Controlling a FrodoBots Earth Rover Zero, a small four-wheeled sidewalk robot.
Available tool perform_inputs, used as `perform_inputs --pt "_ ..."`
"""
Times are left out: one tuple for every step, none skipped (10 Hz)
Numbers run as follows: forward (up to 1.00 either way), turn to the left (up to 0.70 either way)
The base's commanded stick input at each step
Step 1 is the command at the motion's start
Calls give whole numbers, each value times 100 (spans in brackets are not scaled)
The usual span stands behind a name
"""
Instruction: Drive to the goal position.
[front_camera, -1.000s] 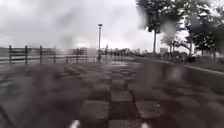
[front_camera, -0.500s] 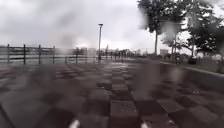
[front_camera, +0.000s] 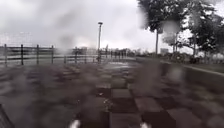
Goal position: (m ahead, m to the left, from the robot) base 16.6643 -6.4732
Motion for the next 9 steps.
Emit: perform_inputs --pt "70 0" --pt "70 0" --pt "70 0" --pt "70 -26" --pt "70 -13" --pt "70 0" --pt "70 0" --pt "70 0" --pt "70 -14"
